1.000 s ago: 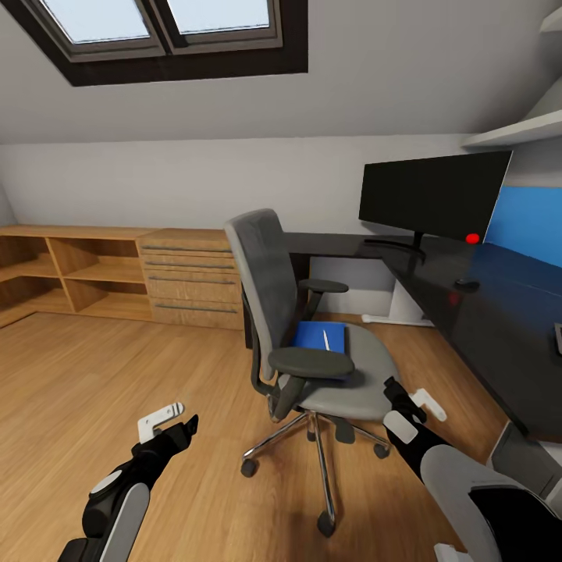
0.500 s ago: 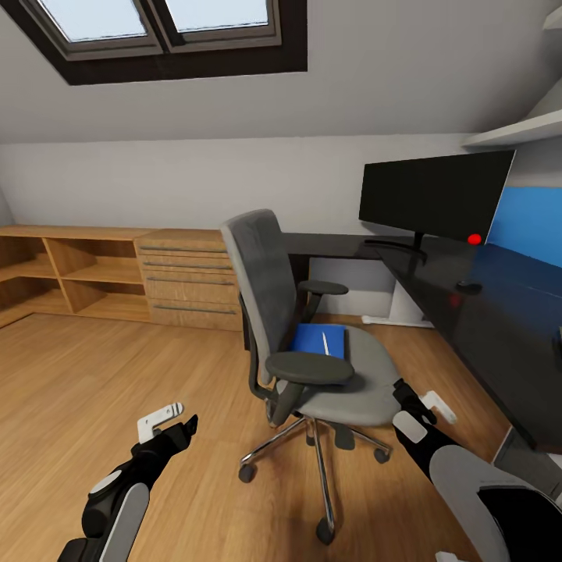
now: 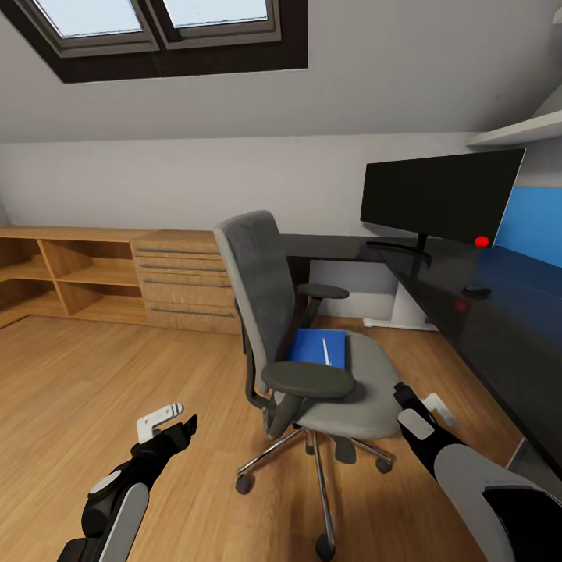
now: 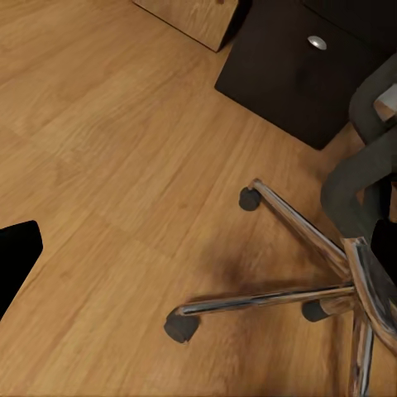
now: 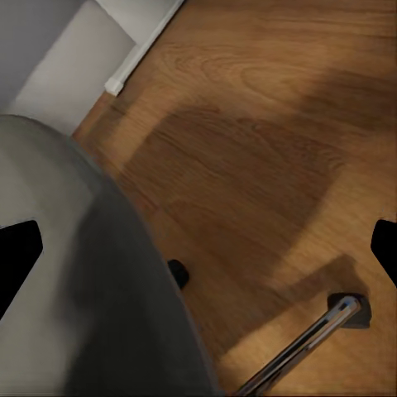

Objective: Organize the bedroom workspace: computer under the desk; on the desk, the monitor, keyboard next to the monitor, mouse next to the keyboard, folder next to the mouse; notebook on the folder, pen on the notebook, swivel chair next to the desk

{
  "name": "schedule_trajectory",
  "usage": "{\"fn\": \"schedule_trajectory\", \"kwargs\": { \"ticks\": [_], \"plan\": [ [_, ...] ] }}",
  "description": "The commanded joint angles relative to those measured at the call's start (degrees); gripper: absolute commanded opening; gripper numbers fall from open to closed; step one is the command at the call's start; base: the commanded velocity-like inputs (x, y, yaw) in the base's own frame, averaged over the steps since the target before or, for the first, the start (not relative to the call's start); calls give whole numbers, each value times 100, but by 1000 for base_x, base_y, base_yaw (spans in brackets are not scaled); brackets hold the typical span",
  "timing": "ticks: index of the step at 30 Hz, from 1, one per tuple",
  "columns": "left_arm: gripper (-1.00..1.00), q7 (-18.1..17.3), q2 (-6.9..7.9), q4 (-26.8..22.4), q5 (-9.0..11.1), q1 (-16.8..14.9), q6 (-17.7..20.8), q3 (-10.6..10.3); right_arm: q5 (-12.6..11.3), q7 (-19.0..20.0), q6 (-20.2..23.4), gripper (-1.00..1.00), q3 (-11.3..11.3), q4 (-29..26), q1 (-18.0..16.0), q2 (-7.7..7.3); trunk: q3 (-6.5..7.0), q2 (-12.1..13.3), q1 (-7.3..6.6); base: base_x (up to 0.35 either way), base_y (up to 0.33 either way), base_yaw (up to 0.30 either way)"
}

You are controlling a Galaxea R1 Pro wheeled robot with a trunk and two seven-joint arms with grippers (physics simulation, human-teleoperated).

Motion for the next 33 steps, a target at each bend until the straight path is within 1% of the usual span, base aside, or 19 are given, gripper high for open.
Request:
{"fn": "schedule_trajectory", "kwargs": {
  "ticks": [1,2,4,6,9,15,18,33],
  "plan": [
    [100,41,-3,-8,61,-4,22,3,-109,-24,14,100,21,78,3,-3,-7,-1,0,8,0,0],
    [100,40,-3,-8,61,-4,22,3,-136,-24,59,100,21,78,3,-18,-7,-1,0,6,0,0],
    [100,41,-3,-8,61,-4,21,4,-295,-27,124,100,21,78,3,-61,-7,-1,0,7,0,0],
    [100,42,-3,-8,61,-4,21,4,-732,-31,283,100,24,78,3,-103,-7,-1,0,162,0,0],
    [100,38,-3,-8,61,-4,22,11,-959,-40,456,100,24,78,3,-114,-7,-1,0,113,0,0],
    [100,40,-3,-8,61,-4,22,12,-965,-33,465,100,38,70,3,-105,-7,-1,0,4,0,3],
    [100,42,-3,-9,61,-4,21,12,-965,-33,467,100,40,69,3,-106,-3,-1,0,0,0,115],
    [100,40,-3,-8,61,-4,30,9,-966,-16,461,100,42,69,3,-106,31,-1,0,0,0,252]
  ]
}}
